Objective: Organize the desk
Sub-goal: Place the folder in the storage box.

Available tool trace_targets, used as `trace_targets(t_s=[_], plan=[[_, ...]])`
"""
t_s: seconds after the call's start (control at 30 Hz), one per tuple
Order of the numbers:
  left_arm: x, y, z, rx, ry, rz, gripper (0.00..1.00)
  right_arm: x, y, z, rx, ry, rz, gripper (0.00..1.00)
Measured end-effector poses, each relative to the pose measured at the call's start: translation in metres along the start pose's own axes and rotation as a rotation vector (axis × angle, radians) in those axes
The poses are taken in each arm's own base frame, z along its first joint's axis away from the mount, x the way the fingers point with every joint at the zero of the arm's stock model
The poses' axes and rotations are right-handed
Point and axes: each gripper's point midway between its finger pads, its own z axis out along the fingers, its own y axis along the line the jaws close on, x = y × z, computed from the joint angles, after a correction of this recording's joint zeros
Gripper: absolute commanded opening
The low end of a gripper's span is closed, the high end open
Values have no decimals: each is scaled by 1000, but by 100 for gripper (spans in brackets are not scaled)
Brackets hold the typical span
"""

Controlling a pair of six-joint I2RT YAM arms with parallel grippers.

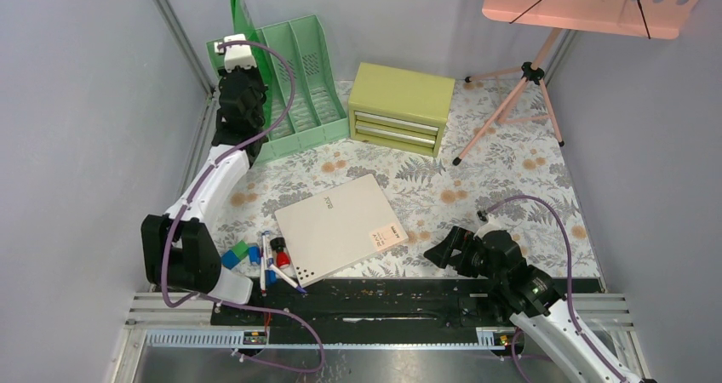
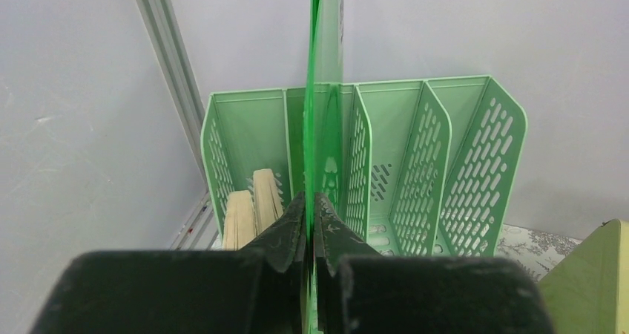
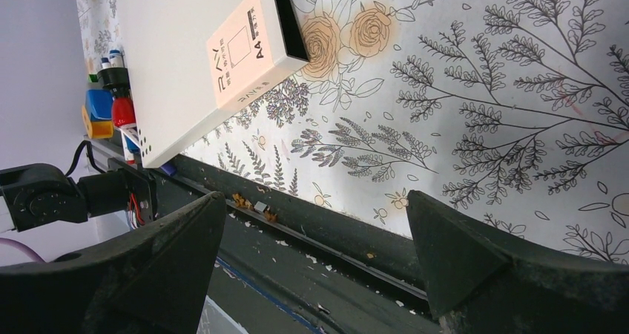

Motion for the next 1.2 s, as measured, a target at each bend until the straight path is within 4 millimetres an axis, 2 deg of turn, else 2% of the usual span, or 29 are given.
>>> trace_targets(t_s=[0.43,0.67,0.93,1.0,1.1,1.2], plan=[[21,-11,15,35,-4,0,0,2,-3,1,18,14,10,100],[42,-9,15,37,21,12,0,2,-3,2,20,15,11,99],[55,-8,12,32,33,3,1,3,-3,2,20,15,11,99],[57,-7,12,30,33,-1,16,3,-3,2,20,15,11,100],[56,-7,12,27,30,-2,53,2,-3,2,19,15,10,100],[53,-6,13,24,18,-15,69,2,-2,2,15,11,10,100]])
